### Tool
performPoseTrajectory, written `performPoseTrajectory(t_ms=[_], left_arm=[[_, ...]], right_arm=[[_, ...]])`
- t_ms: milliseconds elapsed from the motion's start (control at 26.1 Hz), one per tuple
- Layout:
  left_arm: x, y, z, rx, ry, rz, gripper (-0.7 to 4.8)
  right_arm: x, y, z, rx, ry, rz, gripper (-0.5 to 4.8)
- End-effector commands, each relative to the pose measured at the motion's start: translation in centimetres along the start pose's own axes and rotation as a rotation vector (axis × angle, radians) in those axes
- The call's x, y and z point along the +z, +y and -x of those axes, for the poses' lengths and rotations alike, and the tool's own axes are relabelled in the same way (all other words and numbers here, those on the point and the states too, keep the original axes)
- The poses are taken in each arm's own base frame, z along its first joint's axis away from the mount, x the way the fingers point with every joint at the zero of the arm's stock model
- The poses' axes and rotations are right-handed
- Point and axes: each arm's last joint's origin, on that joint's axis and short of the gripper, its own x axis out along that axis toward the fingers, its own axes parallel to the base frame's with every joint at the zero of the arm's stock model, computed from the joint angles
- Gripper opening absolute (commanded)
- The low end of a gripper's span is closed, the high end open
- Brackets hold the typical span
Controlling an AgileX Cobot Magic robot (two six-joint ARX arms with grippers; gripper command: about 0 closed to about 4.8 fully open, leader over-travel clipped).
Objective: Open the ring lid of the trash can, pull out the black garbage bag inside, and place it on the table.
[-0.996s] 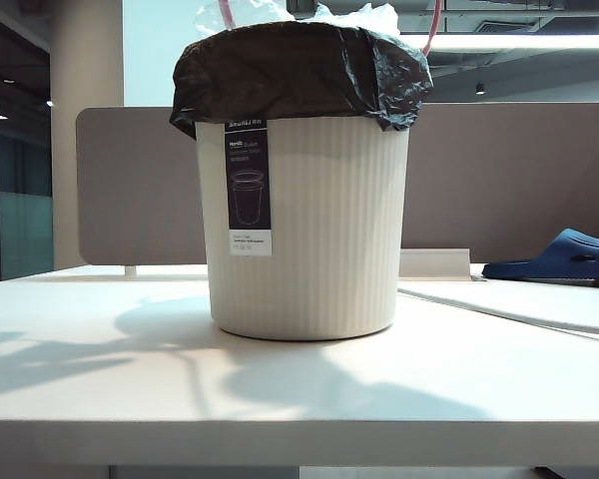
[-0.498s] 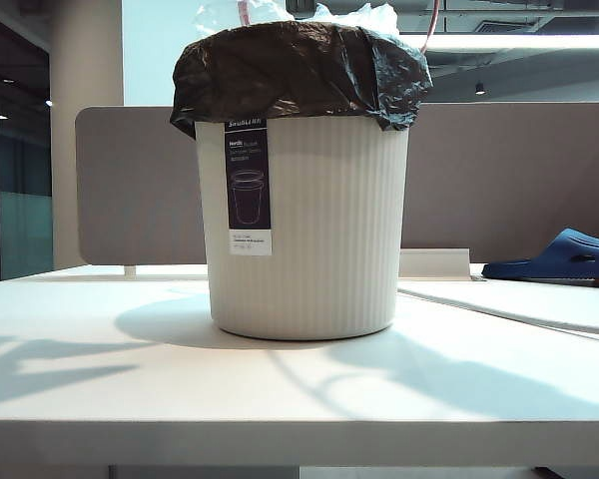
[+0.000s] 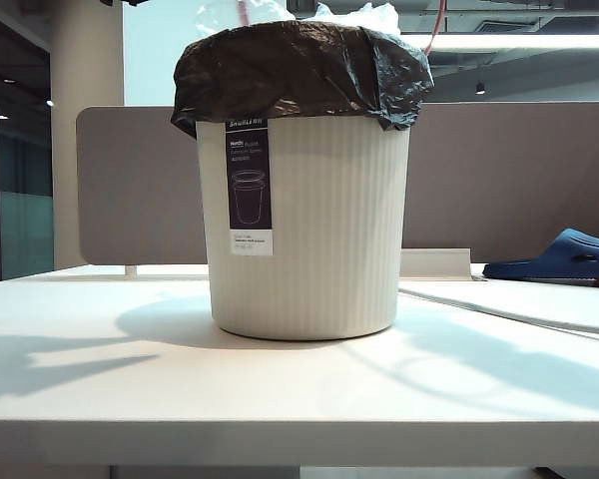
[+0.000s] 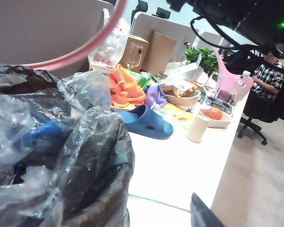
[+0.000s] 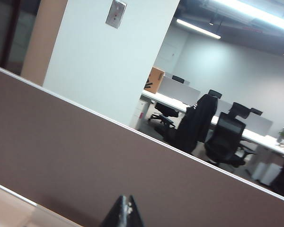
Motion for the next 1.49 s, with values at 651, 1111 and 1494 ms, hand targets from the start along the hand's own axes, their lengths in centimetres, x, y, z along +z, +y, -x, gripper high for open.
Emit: performPoseTrajectory(t_ms=[651, 1111, 1494], left_arm=[[0.9, 2.5, -0.7, 0.27, -0.249, 0.205, 3.41], [1.4, 2.5, -0.9, 0.26, -0.308, 0.174, 3.41], [2.5, 2.7, -1.5, 0.243, -0.326, 0.164, 3.41]], right_arm=[[0.3, -0.5, 1.2, 0.29, -0.022, -0.037, -0.01], [3.1, 0.1, 6.3, 1.025, -0.185, -0.129, -0.01], [2.8, 6.9, 8.6, 0.934, 0.042, 0.243, -0.01]])
